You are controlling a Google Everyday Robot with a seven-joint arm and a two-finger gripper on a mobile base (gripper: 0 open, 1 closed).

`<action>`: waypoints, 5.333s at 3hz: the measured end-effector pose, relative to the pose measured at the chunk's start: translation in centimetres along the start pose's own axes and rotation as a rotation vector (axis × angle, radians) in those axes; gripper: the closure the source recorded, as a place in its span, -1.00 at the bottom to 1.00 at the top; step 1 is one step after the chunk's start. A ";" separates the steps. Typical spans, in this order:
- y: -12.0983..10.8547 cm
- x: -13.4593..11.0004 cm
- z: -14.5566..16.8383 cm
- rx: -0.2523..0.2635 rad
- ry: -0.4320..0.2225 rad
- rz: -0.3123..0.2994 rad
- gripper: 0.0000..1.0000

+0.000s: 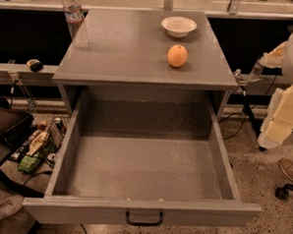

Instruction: Place orange into top drawer

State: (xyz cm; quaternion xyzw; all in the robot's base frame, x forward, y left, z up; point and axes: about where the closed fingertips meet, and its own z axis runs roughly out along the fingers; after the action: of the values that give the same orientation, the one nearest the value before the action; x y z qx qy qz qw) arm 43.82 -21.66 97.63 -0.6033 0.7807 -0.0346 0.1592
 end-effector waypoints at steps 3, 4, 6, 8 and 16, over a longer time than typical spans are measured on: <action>-3.1 -1.5 1.5 0.049 -0.121 -0.013 -1.00; -10.1 -5.8 4.4 0.111 -0.315 -0.024 -1.00; -21.8 -12.7 11.0 0.096 -0.603 0.033 -1.00; -27.8 -18.4 15.7 0.052 -0.822 0.126 -1.00; -29.8 -19.6 24.7 0.009 -0.781 0.289 1.00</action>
Offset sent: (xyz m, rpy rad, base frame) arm 0.0092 0.0010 -0.0005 0.0324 -0.0314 0.0019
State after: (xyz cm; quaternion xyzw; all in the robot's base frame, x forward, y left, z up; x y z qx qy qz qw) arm 83.08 -7.62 85.67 -0.4547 0.7381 0.2161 0.4493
